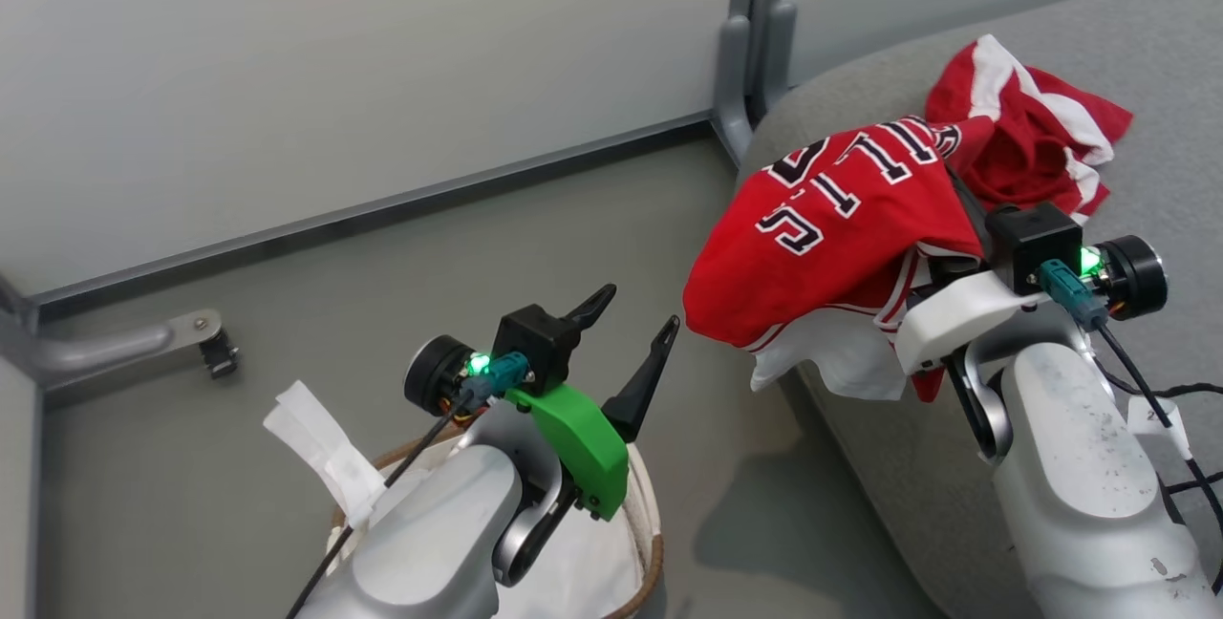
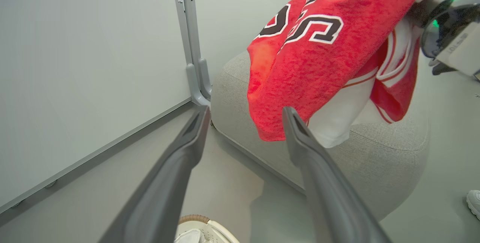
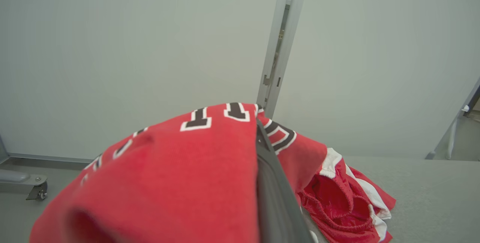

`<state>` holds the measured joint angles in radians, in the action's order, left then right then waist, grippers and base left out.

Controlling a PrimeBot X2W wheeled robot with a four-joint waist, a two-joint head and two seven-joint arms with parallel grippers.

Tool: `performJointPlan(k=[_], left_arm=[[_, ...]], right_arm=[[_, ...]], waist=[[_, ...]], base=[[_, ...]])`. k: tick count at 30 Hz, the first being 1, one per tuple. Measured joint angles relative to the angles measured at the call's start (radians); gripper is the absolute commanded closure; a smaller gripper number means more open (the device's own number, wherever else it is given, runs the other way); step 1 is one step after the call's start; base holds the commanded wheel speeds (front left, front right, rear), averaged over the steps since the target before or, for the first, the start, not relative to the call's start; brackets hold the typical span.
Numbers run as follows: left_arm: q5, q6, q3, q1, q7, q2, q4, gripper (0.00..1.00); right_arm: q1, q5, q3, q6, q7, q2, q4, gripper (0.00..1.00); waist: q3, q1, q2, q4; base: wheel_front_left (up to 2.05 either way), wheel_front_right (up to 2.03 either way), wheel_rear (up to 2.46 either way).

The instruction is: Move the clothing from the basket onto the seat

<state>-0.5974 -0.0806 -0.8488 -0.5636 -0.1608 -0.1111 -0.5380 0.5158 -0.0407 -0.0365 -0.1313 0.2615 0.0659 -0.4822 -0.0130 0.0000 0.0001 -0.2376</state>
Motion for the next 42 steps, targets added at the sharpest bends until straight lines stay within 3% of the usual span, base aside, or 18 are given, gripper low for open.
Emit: performJointPlan(k=[14, 21, 26, 35, 42], left_arm=[[0.035, -0.007, -0.048, -0.031, -0.015, 0.009, -0.019, 0.00], [0.036, -0.009, -0.057, -0.048, -0.018, 0.011, -0.017, 0.00], [0.037, -0.012, -0.063, -0.062, -0.021, 0.012, -0.008, 0.00], [0.051, 0.007, -0.066, -0.089, -0.016, -0.007, 0.033, 0.00], [0.061, 0.021, -0.063, -0.114, 0.002, -0.036, 0.091, 0.00]], right_arm=[[-0.056, -0.003, 0.076, 0.000, -0.015, 0.014, 0.092, 1.00], [-0.060, -0.003, 0.104, 0.000, -0.018, 0.011, 0.104, 1.00], [-0.056, -0.003, 0.137, 0.000, -0.021, 0.013, 0.098, 1.00], [0.028, 0.002, 0.208, 0.000, -0.025, 0.016, 0.059, 1.00], [0.228, -0.002, 0.218, 0.000, -0.076, 0.092, 0.020, 1.00]], waist=[[-0.085, 0.0000, 0.0000, -0.226], [-0.144, 0.0001, 0.0000, -0.283], [-0.173, 0.0001, 0.0000, -0.278], [-0.218, 0.0001, 0.0000, -0.206], [-0.287, 0.0001, 0.0000, -0.155]], base=[[0.00, 0.00, 0.00], [0.00, 0.00, 0.00], [0.00, 0.00, 0.00], [0.00, 0.00, 0.00], [0.00, 0.00, 0.00]])
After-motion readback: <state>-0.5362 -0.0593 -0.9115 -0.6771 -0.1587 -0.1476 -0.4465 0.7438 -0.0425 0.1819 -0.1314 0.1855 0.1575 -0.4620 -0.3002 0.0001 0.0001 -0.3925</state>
